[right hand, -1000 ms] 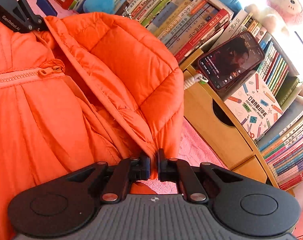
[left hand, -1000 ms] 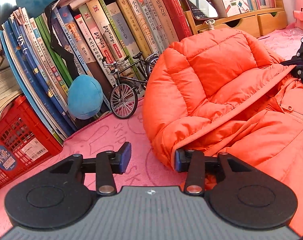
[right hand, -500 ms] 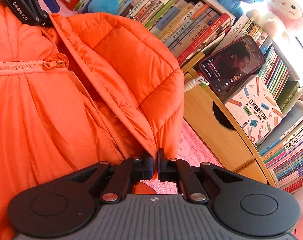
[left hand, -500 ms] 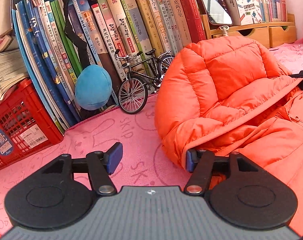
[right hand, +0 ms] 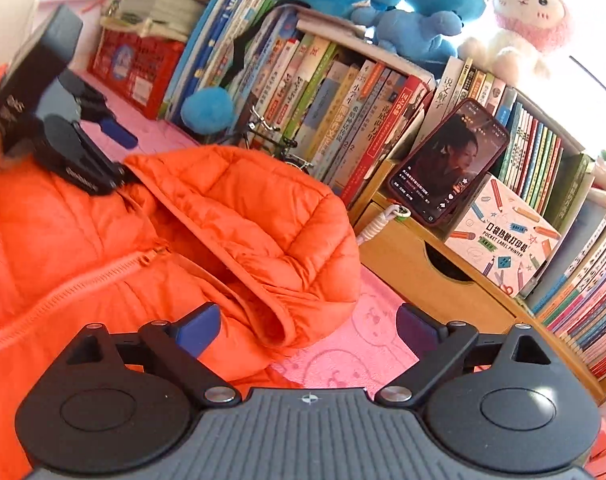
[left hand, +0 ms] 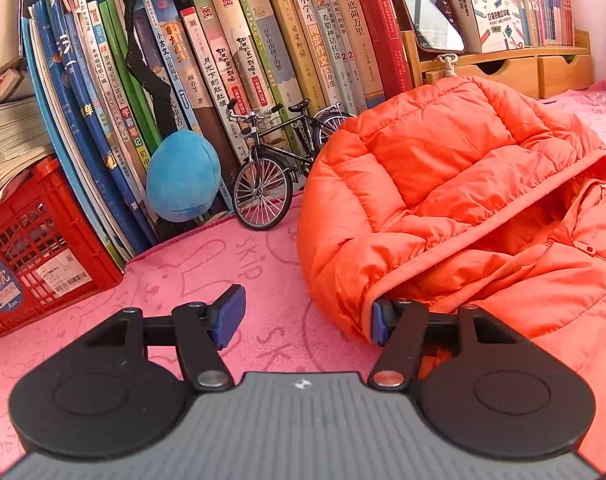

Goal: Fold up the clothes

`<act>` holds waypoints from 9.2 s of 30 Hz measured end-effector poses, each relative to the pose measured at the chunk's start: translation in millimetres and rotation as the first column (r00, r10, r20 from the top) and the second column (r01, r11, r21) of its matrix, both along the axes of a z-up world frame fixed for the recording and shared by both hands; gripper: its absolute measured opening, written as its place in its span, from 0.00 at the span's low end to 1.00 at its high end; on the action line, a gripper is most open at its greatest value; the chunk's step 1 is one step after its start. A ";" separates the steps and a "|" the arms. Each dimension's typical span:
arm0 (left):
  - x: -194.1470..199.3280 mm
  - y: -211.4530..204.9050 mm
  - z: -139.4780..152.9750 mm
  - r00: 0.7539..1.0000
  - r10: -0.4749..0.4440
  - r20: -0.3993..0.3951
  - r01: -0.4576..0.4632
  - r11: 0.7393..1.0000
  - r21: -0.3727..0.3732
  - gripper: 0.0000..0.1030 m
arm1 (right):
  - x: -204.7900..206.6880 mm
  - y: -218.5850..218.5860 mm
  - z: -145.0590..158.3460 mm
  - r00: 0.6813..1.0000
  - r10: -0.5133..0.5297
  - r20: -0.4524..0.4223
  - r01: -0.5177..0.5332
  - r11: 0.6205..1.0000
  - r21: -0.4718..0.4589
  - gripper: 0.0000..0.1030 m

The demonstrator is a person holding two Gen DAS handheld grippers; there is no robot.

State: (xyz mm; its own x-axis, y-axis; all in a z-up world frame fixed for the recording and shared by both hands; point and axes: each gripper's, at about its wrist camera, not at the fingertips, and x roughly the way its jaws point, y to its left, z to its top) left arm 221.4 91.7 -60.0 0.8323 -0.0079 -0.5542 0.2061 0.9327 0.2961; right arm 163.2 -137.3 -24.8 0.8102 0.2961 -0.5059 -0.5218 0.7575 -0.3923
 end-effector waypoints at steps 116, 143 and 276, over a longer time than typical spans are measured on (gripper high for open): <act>4.2 40.1 6.5 0.930 0.285 -0.232 -0.349 0.884 -0.311 1.00 | 87.1 24.9 -64.2 0.891 -0.315 -0.326 0.402 0.881 0.248 1.00; 79.9 -35.6 -5.5 0.968 0.242 -0.072 -0.251 0.951 -0.180 0.58 | 148.5 -8.5 -58.2 0.920 -0.277 -0.277 0.358 0.880 0.312 0.38; -154.5 62.0 58.0 0.937 0.346 0.044 -0.330 0.920 -0.213 0.95 | -76.4 -103.3 22.5 0.899 -0.352 -0.260 0.431 0.808 0.400 0.56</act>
